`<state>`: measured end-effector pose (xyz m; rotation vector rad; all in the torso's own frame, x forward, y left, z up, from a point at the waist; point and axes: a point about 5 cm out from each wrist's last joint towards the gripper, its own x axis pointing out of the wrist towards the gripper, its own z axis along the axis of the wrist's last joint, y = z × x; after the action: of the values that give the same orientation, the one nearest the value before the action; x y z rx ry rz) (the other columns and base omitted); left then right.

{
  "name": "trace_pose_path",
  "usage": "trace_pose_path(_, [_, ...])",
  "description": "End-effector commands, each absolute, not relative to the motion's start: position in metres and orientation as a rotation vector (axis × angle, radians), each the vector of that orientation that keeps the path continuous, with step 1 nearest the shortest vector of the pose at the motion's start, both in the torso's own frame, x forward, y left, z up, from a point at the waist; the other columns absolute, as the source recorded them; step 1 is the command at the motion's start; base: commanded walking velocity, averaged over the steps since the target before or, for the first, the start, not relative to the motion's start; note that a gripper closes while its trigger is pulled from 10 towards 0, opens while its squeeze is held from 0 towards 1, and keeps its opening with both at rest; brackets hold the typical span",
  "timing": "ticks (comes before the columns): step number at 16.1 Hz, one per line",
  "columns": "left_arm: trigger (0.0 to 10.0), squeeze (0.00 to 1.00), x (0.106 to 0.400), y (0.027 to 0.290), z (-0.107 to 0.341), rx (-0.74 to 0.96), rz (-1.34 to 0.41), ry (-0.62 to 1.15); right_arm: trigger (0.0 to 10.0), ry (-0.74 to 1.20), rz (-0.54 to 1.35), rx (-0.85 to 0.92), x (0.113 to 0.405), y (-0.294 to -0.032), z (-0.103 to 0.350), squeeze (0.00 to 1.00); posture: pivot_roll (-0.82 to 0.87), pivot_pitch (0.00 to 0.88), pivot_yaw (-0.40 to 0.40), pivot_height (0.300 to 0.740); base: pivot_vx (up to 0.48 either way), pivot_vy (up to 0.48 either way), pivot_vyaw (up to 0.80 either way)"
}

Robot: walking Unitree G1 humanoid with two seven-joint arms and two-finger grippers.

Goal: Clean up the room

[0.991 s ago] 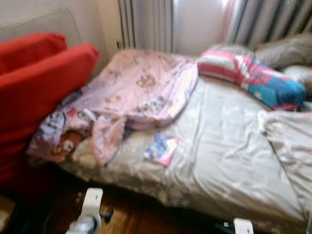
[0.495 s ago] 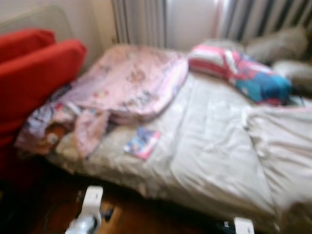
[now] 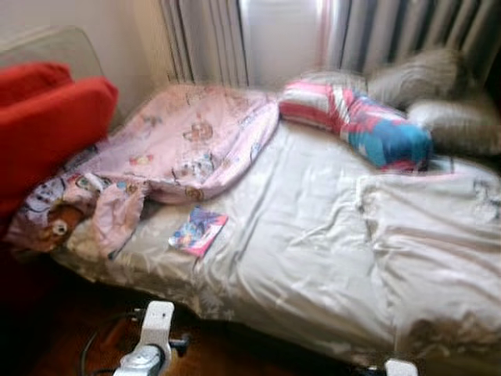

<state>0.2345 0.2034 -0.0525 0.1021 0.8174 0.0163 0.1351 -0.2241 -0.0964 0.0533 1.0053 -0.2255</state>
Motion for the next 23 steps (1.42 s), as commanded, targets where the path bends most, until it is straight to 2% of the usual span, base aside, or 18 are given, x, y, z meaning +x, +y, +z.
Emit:
trace_pose_path(1, [10.0,0.0,0.2304,0.2115,-0.0538,0.131,0.023,0.838,10.0,0.997,-0.21,0.069,0.1391,-0.2172,-0.0964,0.0,0.06,0.0,0.025,0.74,0.0,-0.319,0.0])
trace_pose_path(3, [10.0,0.0,0.2306,0.2115,-0.0537,0.132,0.022,0.838,10.0,1.003,-0.211,0.076,0.1387,-0.2168,-0.0968,0.0,0.06,0.0,0.024,0.74,0.0,-0.319,0.0])
trace_pose_path(9, [10.0,0.0,0.2308,0.2116,-0.0536,0.134,0.021,0.838,10.0,0.999,-0.202,0.075,0.1394,-0.2164,-0.0965,0.0,0.06,0.0,0.022,0.74,0.0,-0.32,-0.73])
trace_pose_path(20, [10.0,0.0,0.2303,0.2113,-0.0539,0.13,0.024,0.838,10.0,0.978,-0.199,0.078,0.1405,-0.2168,-0.0955,0.0,0.06,0.0,0.016,0.74,0.0,-0.312,0.0])
trace_pose_path(23, [10.0,0.0,0.2307,0.2104,-0.0536,0.11,0.021,0.827,10.0,0.965,-0.201,0.077,0.1413,-0.2172,-0.0948,0.0,0.05,0.0,0.017,0.74,0.0,0.0,0.0])
